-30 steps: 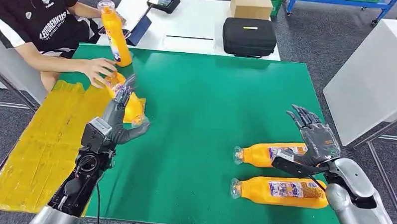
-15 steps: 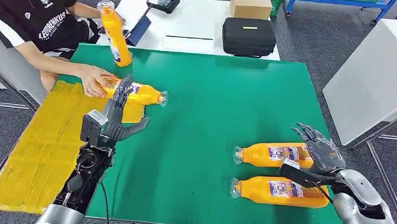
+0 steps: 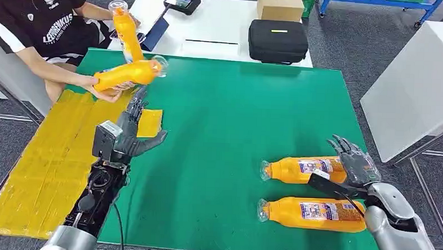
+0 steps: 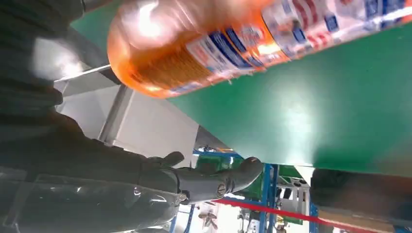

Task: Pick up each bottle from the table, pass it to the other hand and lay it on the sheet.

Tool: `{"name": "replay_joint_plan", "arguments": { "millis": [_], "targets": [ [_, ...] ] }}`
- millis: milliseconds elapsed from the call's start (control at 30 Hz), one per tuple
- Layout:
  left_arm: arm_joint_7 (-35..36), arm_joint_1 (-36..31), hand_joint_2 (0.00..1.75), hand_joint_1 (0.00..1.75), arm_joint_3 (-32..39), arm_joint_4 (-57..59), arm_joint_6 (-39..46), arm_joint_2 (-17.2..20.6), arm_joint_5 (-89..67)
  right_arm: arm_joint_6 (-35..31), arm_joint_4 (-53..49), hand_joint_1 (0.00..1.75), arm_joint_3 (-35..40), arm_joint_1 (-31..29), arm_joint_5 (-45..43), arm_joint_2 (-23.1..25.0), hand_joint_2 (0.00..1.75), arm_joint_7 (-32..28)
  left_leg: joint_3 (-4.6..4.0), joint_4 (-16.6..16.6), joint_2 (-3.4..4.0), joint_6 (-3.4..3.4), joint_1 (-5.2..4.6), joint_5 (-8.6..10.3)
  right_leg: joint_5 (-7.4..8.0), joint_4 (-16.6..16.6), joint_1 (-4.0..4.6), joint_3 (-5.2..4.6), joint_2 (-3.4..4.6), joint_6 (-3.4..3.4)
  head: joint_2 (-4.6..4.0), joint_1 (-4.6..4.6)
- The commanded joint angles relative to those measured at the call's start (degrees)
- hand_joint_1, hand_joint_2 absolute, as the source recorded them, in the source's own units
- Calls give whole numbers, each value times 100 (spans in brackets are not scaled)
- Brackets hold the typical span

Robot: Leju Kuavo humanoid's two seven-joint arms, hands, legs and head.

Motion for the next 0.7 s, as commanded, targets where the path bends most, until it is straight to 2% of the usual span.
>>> {"name": "replay_joint_plan", "arguments": {
  "millis": [33,167,367,400,467,700],
  "targets": [
    [9,-296,175,0,173,591,-2,-55,29,-94,1447,0,323,-831,125,464,175,-80,41,-5,28,-15,8,-16,-5,-11,10,36,18,-14,0,-2],
    [7,-297,175,0,175,594,-6,-51,32,-100,1478,0,329,-854,122,456,175,-86,30,-3,19,-13,8,-12,-4,-8,10,27,10,-13,0,2],
    [-19,-334,175,0,206,692,-30,-74,79,-8,2207,0,553,-1280,196,604,175,-90,26,-3,22,-11,6,-10,-3,-7,7,23,15,-10,0,2],
    [-19,-335,175,0,205,692,-29,-77,79,-15,2212,0,568,-1279,207,628,175,-84,44,-2,32,-16,7,-19,-8,-7,10,39,21,-16,0,0],
    [-19,-336,175,0,215,702,-30,-96,91,3,2459,0,629,-1402,242,710,175,-33,22,-2,21,-10,9,-9,0,-8,10,20,15,-9,0,2],
    [-11,-313,175,0,236,710,-32,-104,126,74,2823,0,685,-1565,257,795,175,-10,35,-2,22,-14,6,-15,-8,-5,8,31,13,-13,0,0]
  ]
}}
